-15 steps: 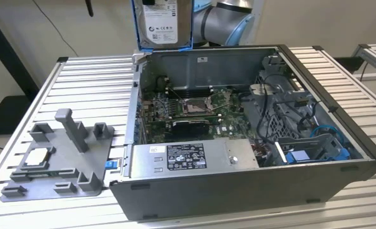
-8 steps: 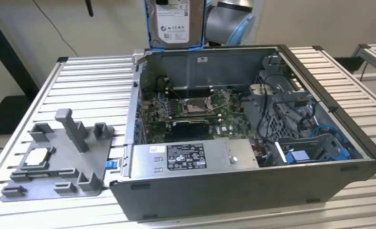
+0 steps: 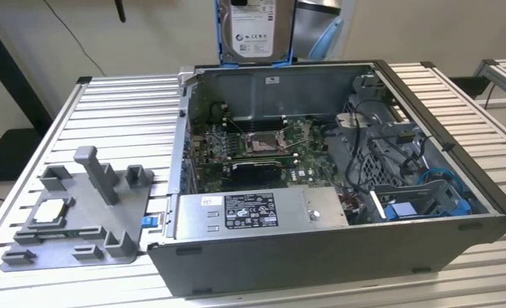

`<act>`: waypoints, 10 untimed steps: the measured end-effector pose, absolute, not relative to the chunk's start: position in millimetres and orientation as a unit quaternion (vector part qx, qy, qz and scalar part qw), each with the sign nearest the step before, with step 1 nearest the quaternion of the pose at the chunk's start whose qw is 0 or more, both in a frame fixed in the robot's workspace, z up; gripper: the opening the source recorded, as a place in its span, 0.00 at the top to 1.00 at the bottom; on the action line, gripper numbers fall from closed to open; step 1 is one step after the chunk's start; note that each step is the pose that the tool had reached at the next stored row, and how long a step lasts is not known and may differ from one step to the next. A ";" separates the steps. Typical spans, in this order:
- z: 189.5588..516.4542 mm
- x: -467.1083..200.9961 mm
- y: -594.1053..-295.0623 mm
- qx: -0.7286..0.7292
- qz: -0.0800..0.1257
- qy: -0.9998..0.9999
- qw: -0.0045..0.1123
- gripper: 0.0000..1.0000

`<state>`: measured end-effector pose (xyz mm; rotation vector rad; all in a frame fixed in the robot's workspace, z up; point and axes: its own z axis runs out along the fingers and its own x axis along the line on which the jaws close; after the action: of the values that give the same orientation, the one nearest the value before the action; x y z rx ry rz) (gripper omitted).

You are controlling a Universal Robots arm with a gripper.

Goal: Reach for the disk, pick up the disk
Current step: 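Pick up the disk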

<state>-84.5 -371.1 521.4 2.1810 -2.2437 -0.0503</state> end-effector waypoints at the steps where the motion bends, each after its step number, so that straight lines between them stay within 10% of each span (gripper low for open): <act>1: 521.4 -81.5 -371.1 0.697 -0.016 -0.717 0.006 1.00; 10: 521.4 -53.5 -371.1 0.697 -0.016 -0.717 0.006 1.00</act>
<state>-53.5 -371.1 521.4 2.1809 -2.2433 -0.0508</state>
